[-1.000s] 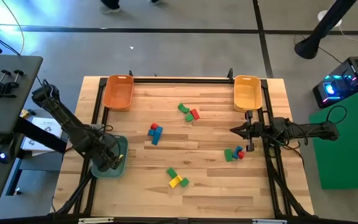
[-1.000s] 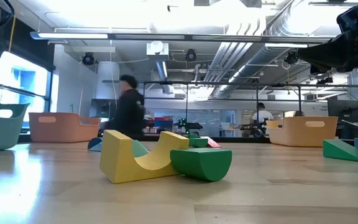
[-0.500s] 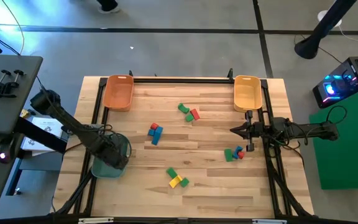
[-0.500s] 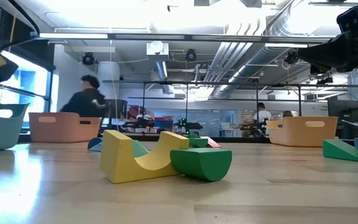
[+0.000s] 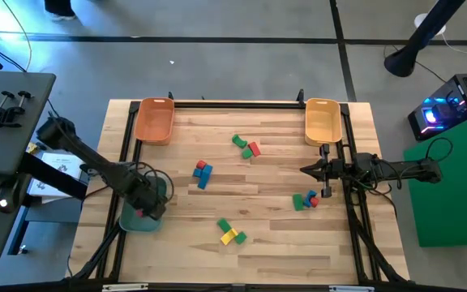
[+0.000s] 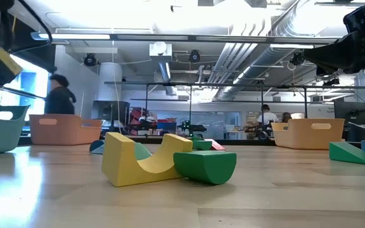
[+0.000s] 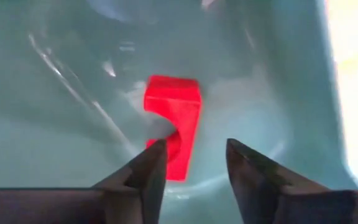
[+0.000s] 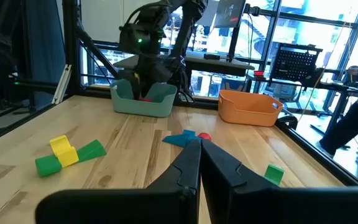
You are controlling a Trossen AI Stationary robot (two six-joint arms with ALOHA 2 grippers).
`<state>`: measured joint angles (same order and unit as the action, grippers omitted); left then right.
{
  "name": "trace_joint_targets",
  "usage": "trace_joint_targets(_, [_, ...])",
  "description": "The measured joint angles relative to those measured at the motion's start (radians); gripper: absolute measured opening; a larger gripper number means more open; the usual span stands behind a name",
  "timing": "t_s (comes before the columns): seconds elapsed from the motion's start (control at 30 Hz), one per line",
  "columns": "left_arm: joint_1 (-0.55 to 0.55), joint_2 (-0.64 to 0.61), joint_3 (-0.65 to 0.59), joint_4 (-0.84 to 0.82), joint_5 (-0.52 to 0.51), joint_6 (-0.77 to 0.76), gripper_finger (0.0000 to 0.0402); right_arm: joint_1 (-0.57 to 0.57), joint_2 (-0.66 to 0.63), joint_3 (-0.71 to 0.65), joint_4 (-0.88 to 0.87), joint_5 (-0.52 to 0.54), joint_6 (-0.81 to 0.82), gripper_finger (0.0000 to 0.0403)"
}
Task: Sort blocks by size
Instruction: Put the green triangular block into the yellow bin
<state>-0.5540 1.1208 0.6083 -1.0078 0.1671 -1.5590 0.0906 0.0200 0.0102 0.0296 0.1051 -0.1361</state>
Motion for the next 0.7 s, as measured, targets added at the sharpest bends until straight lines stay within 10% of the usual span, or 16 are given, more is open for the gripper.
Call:
trace_joint_targets(0.43, [0.014,-0.2,0.169,0.043,-0.149,0.16,0.0175,0.0,0.0,0.0,0.0,0.0,0.0,0.0005])
trace_joint_targets(0.7, [-0.004,-0.204,0.298,0.209,-0.444,0.591,0.0174,0.0,0.0,0.0,0.0,0.0,0.003,0.0005])
